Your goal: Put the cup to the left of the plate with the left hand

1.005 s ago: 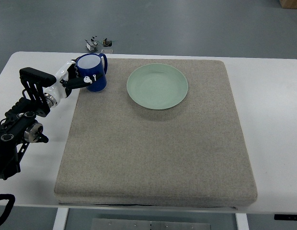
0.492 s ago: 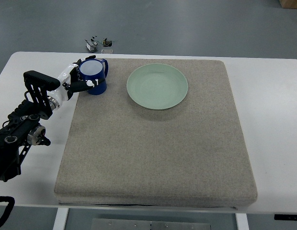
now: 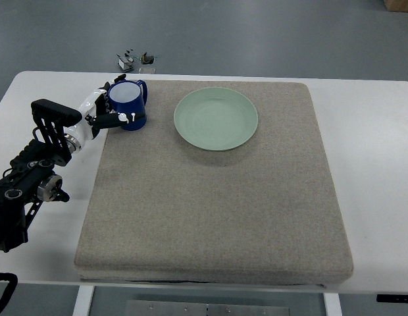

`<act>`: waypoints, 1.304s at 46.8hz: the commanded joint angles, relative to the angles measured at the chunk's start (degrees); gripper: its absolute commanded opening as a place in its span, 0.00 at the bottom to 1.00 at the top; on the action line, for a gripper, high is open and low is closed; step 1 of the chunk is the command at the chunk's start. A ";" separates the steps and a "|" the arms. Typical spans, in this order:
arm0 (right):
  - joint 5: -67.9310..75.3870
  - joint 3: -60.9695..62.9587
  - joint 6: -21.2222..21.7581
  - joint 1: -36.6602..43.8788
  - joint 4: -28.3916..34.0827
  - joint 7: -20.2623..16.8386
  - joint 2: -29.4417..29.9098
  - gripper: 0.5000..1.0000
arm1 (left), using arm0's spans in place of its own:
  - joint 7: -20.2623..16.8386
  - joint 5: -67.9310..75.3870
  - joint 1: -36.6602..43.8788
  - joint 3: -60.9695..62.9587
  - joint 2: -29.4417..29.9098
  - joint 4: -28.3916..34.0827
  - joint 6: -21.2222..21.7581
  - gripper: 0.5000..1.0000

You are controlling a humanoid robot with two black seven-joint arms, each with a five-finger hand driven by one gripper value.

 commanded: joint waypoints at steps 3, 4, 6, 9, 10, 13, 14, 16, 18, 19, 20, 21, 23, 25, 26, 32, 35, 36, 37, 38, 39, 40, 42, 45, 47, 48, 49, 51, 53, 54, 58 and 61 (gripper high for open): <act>0.00 0.00 0.00 0.00 0.00 0.00 0.00 0.87 | 0.09 -2.39 -0.17 0.01 1.48 -0.59 -0.17 1.00; 0.00 0.00 0.00 0.00 0.00 0.00 0.00 0.87 | 0.09 -2.83 -0.26 0.01 1.75 -0.68 -0.43 1.00; 0.00 0.00 0.00 0.00 0.00 0.00 0.00 0.87 | 0.17 -4.05 -0.43 0.01 2.18 -0.94 -0.96 1.00; 0.00 0.00 0.00 0.00 0.00 0.00 0.00 0.87 | 0.35 -6.60 -0.87 0.01 3.24 -1.03 -2.45 1.00; 0.00 0.00 0.00 0.00 0.00 0.00 0.00 0.87 | 0.52 -7.48 -1.05 0.01 3.68 -1.03 -3.33 1.00; 0.00 0.00 0.00 0.00 0.00 0.00 0.00 0.87 | 0.79 -9.94 -1.75 0.01 4.82 -1.03 -6.23 1.00; 0.00 0.00 0.00 0.00 0.00 0.00 0.00 0.87 | 0.96 -10.64 -2.28 0.01 5.17 -1.03 -7.19 1.00; 0.00 0.00 0.00 0.00 0.00 0.00 0.00 0.87 | 1.23 -11.96 -3.24 0.01 5.96 -0.94 -9.04 1.00; 0.00 0.00 0.00 0.00 0.00 0.00 0.00 0.87 | 1.75 -12.84 -3.77 0.10 6.58 -1.03 -10.88 1.00; 0.00 0.00 0.00 0.00 0.00 0.00 0.00 0.87 | 2.10 -13.28 -4.04 0.10 6.84 -1.03 -11.76 1.00; 0.00 0.00 0.00 0.00 0.00 0.00 0.00 0.87 | 2.63 -13.72 -4.30 0.02 7.11 -1.03 -12.82 1.00; 0.00 0.00 0.00 0.00 0.00 0.00 0.00 0.87 | 3.24 -14.16 -4.65 0.01 7.28 -0.94 -13.70 1.00; 0.00 0.00 0.00 0.00 0.00 0.00 0.00 0.87 | 4.91 -15.39 -5.53 0.01 7.63 -0.94 -15.45 1.00; 0.00 0.00 0.00 0.00 0.00 0.00 0.00 0.87 | 6.84 -17.41 -6.50 0.01 8.25 -0.85 -16.95 1.00; 0.00 0.00 0.00 0.00 0.00 0.00 0.00 0.87 | 7.90 -18.64 -7.02 0.01 8.43 -0.77 -17.74 1.00; 0.00 0.00 0.00 0.00 0.00 0.00 0.00 0.87 | 15.45 -27.51 -9.48 0.01 9.66 0.20 -20.56 1.00; 0.00 0.00 0.00 0.00 0.00 0.00 0.00 0.87 | 19.67 -31.64 -10.72 0.01 9.83 0.90 -21.44 1.00; 0.00 0.00 0.00 0.00 0.00 0.00 0.00 0.87 | 20.90 -32.88 -11.15 0.01 9.83 1.08 -21.70 1.00; 0.00 0.00 0.00 0.00 0.00 0.00 0.00 0.87 | 22.05 -34.11 -11.51 0.01 9.83 1.25 -22.14 1.00; 0.00 0.00 0.00 0.00 0.00 0.00 0.00 0.87 | 23.02 -35.16 -11.86 -0.07 9.83 1.52 -22.58 1.00; 0.00 0.00 0.00 0.00 0.00 0.00 0.00 0.87 | 24.07 -36.30 -12.12 -0.16 9.83 1.78 -23.02 1.00; 0.00 0.00 0.00 0.00 0.00 0.00 0.00 0.87 | 25.04 -37.36 -12.39 -0.25 9.83 2.04 -23.46 1.00; 0.00 0.00 0.00 0.00 0.00 0.00 0.00 0.87 | 26.53 -39.56 -13.00 -0.25 9.83 2.40 -24.42 1.00; 0.00 0.00 0.00 0.00 0.00 0.00 0.00 0.87 | 28.38 -42.81 -13.71 -0.16 9.83 2.40 -24.96 1.00; 0.00 0.00 0.00 0.00 0.00 0.00 0.00 0.87 | 29.35 -44.57 -14.14 -0.07 9.83 2.40 -25.04 1.00; 0.00 0.00 0.00 0.00 0.00 0.00 0.00 0.87 | 29.79 -45.27 -14.41 -0.16 9.83 2.49 -25.04 1.00; 0.00 0.00 0.00 0.00 0.00 0.00 0.00 0.87 | 30.23 -45.89 -14.67 -0.16 9.83 2.49 -25.13 1.00; 0.00 0.00 0.00 0.00 0.00 0.00 0.00 0.87 | 30.84 -46.86 -15.02 -0.60 9.92 2.49 -25.22 1.00; 0.00 0.00 0.00 0.00 0.00 0.00 0.00 0.87 | 31.20 -47.91 -15.20 -1.04 9.92 2.92 -25.22 1.00; 0.00 0.00 0.00 0.00 0.00 0.00 0.00 0.87 | 31.37 -48.44 -15.38 -1.13 9.83 3.36 -25.22 1.00; 0.00 0.00 0.00 0.00 0.00 0.00 0.00 0.87 | 32.43 -50.99 -16.78 -0.69 9.92 5.38 -25.74 1.00; 0.00 0.00 0.00 0.00 0.00 0.00 0.00 0.87 | 34.01 -52.22 -17.49 -0.69 9.83 6.61 -26.54 1.00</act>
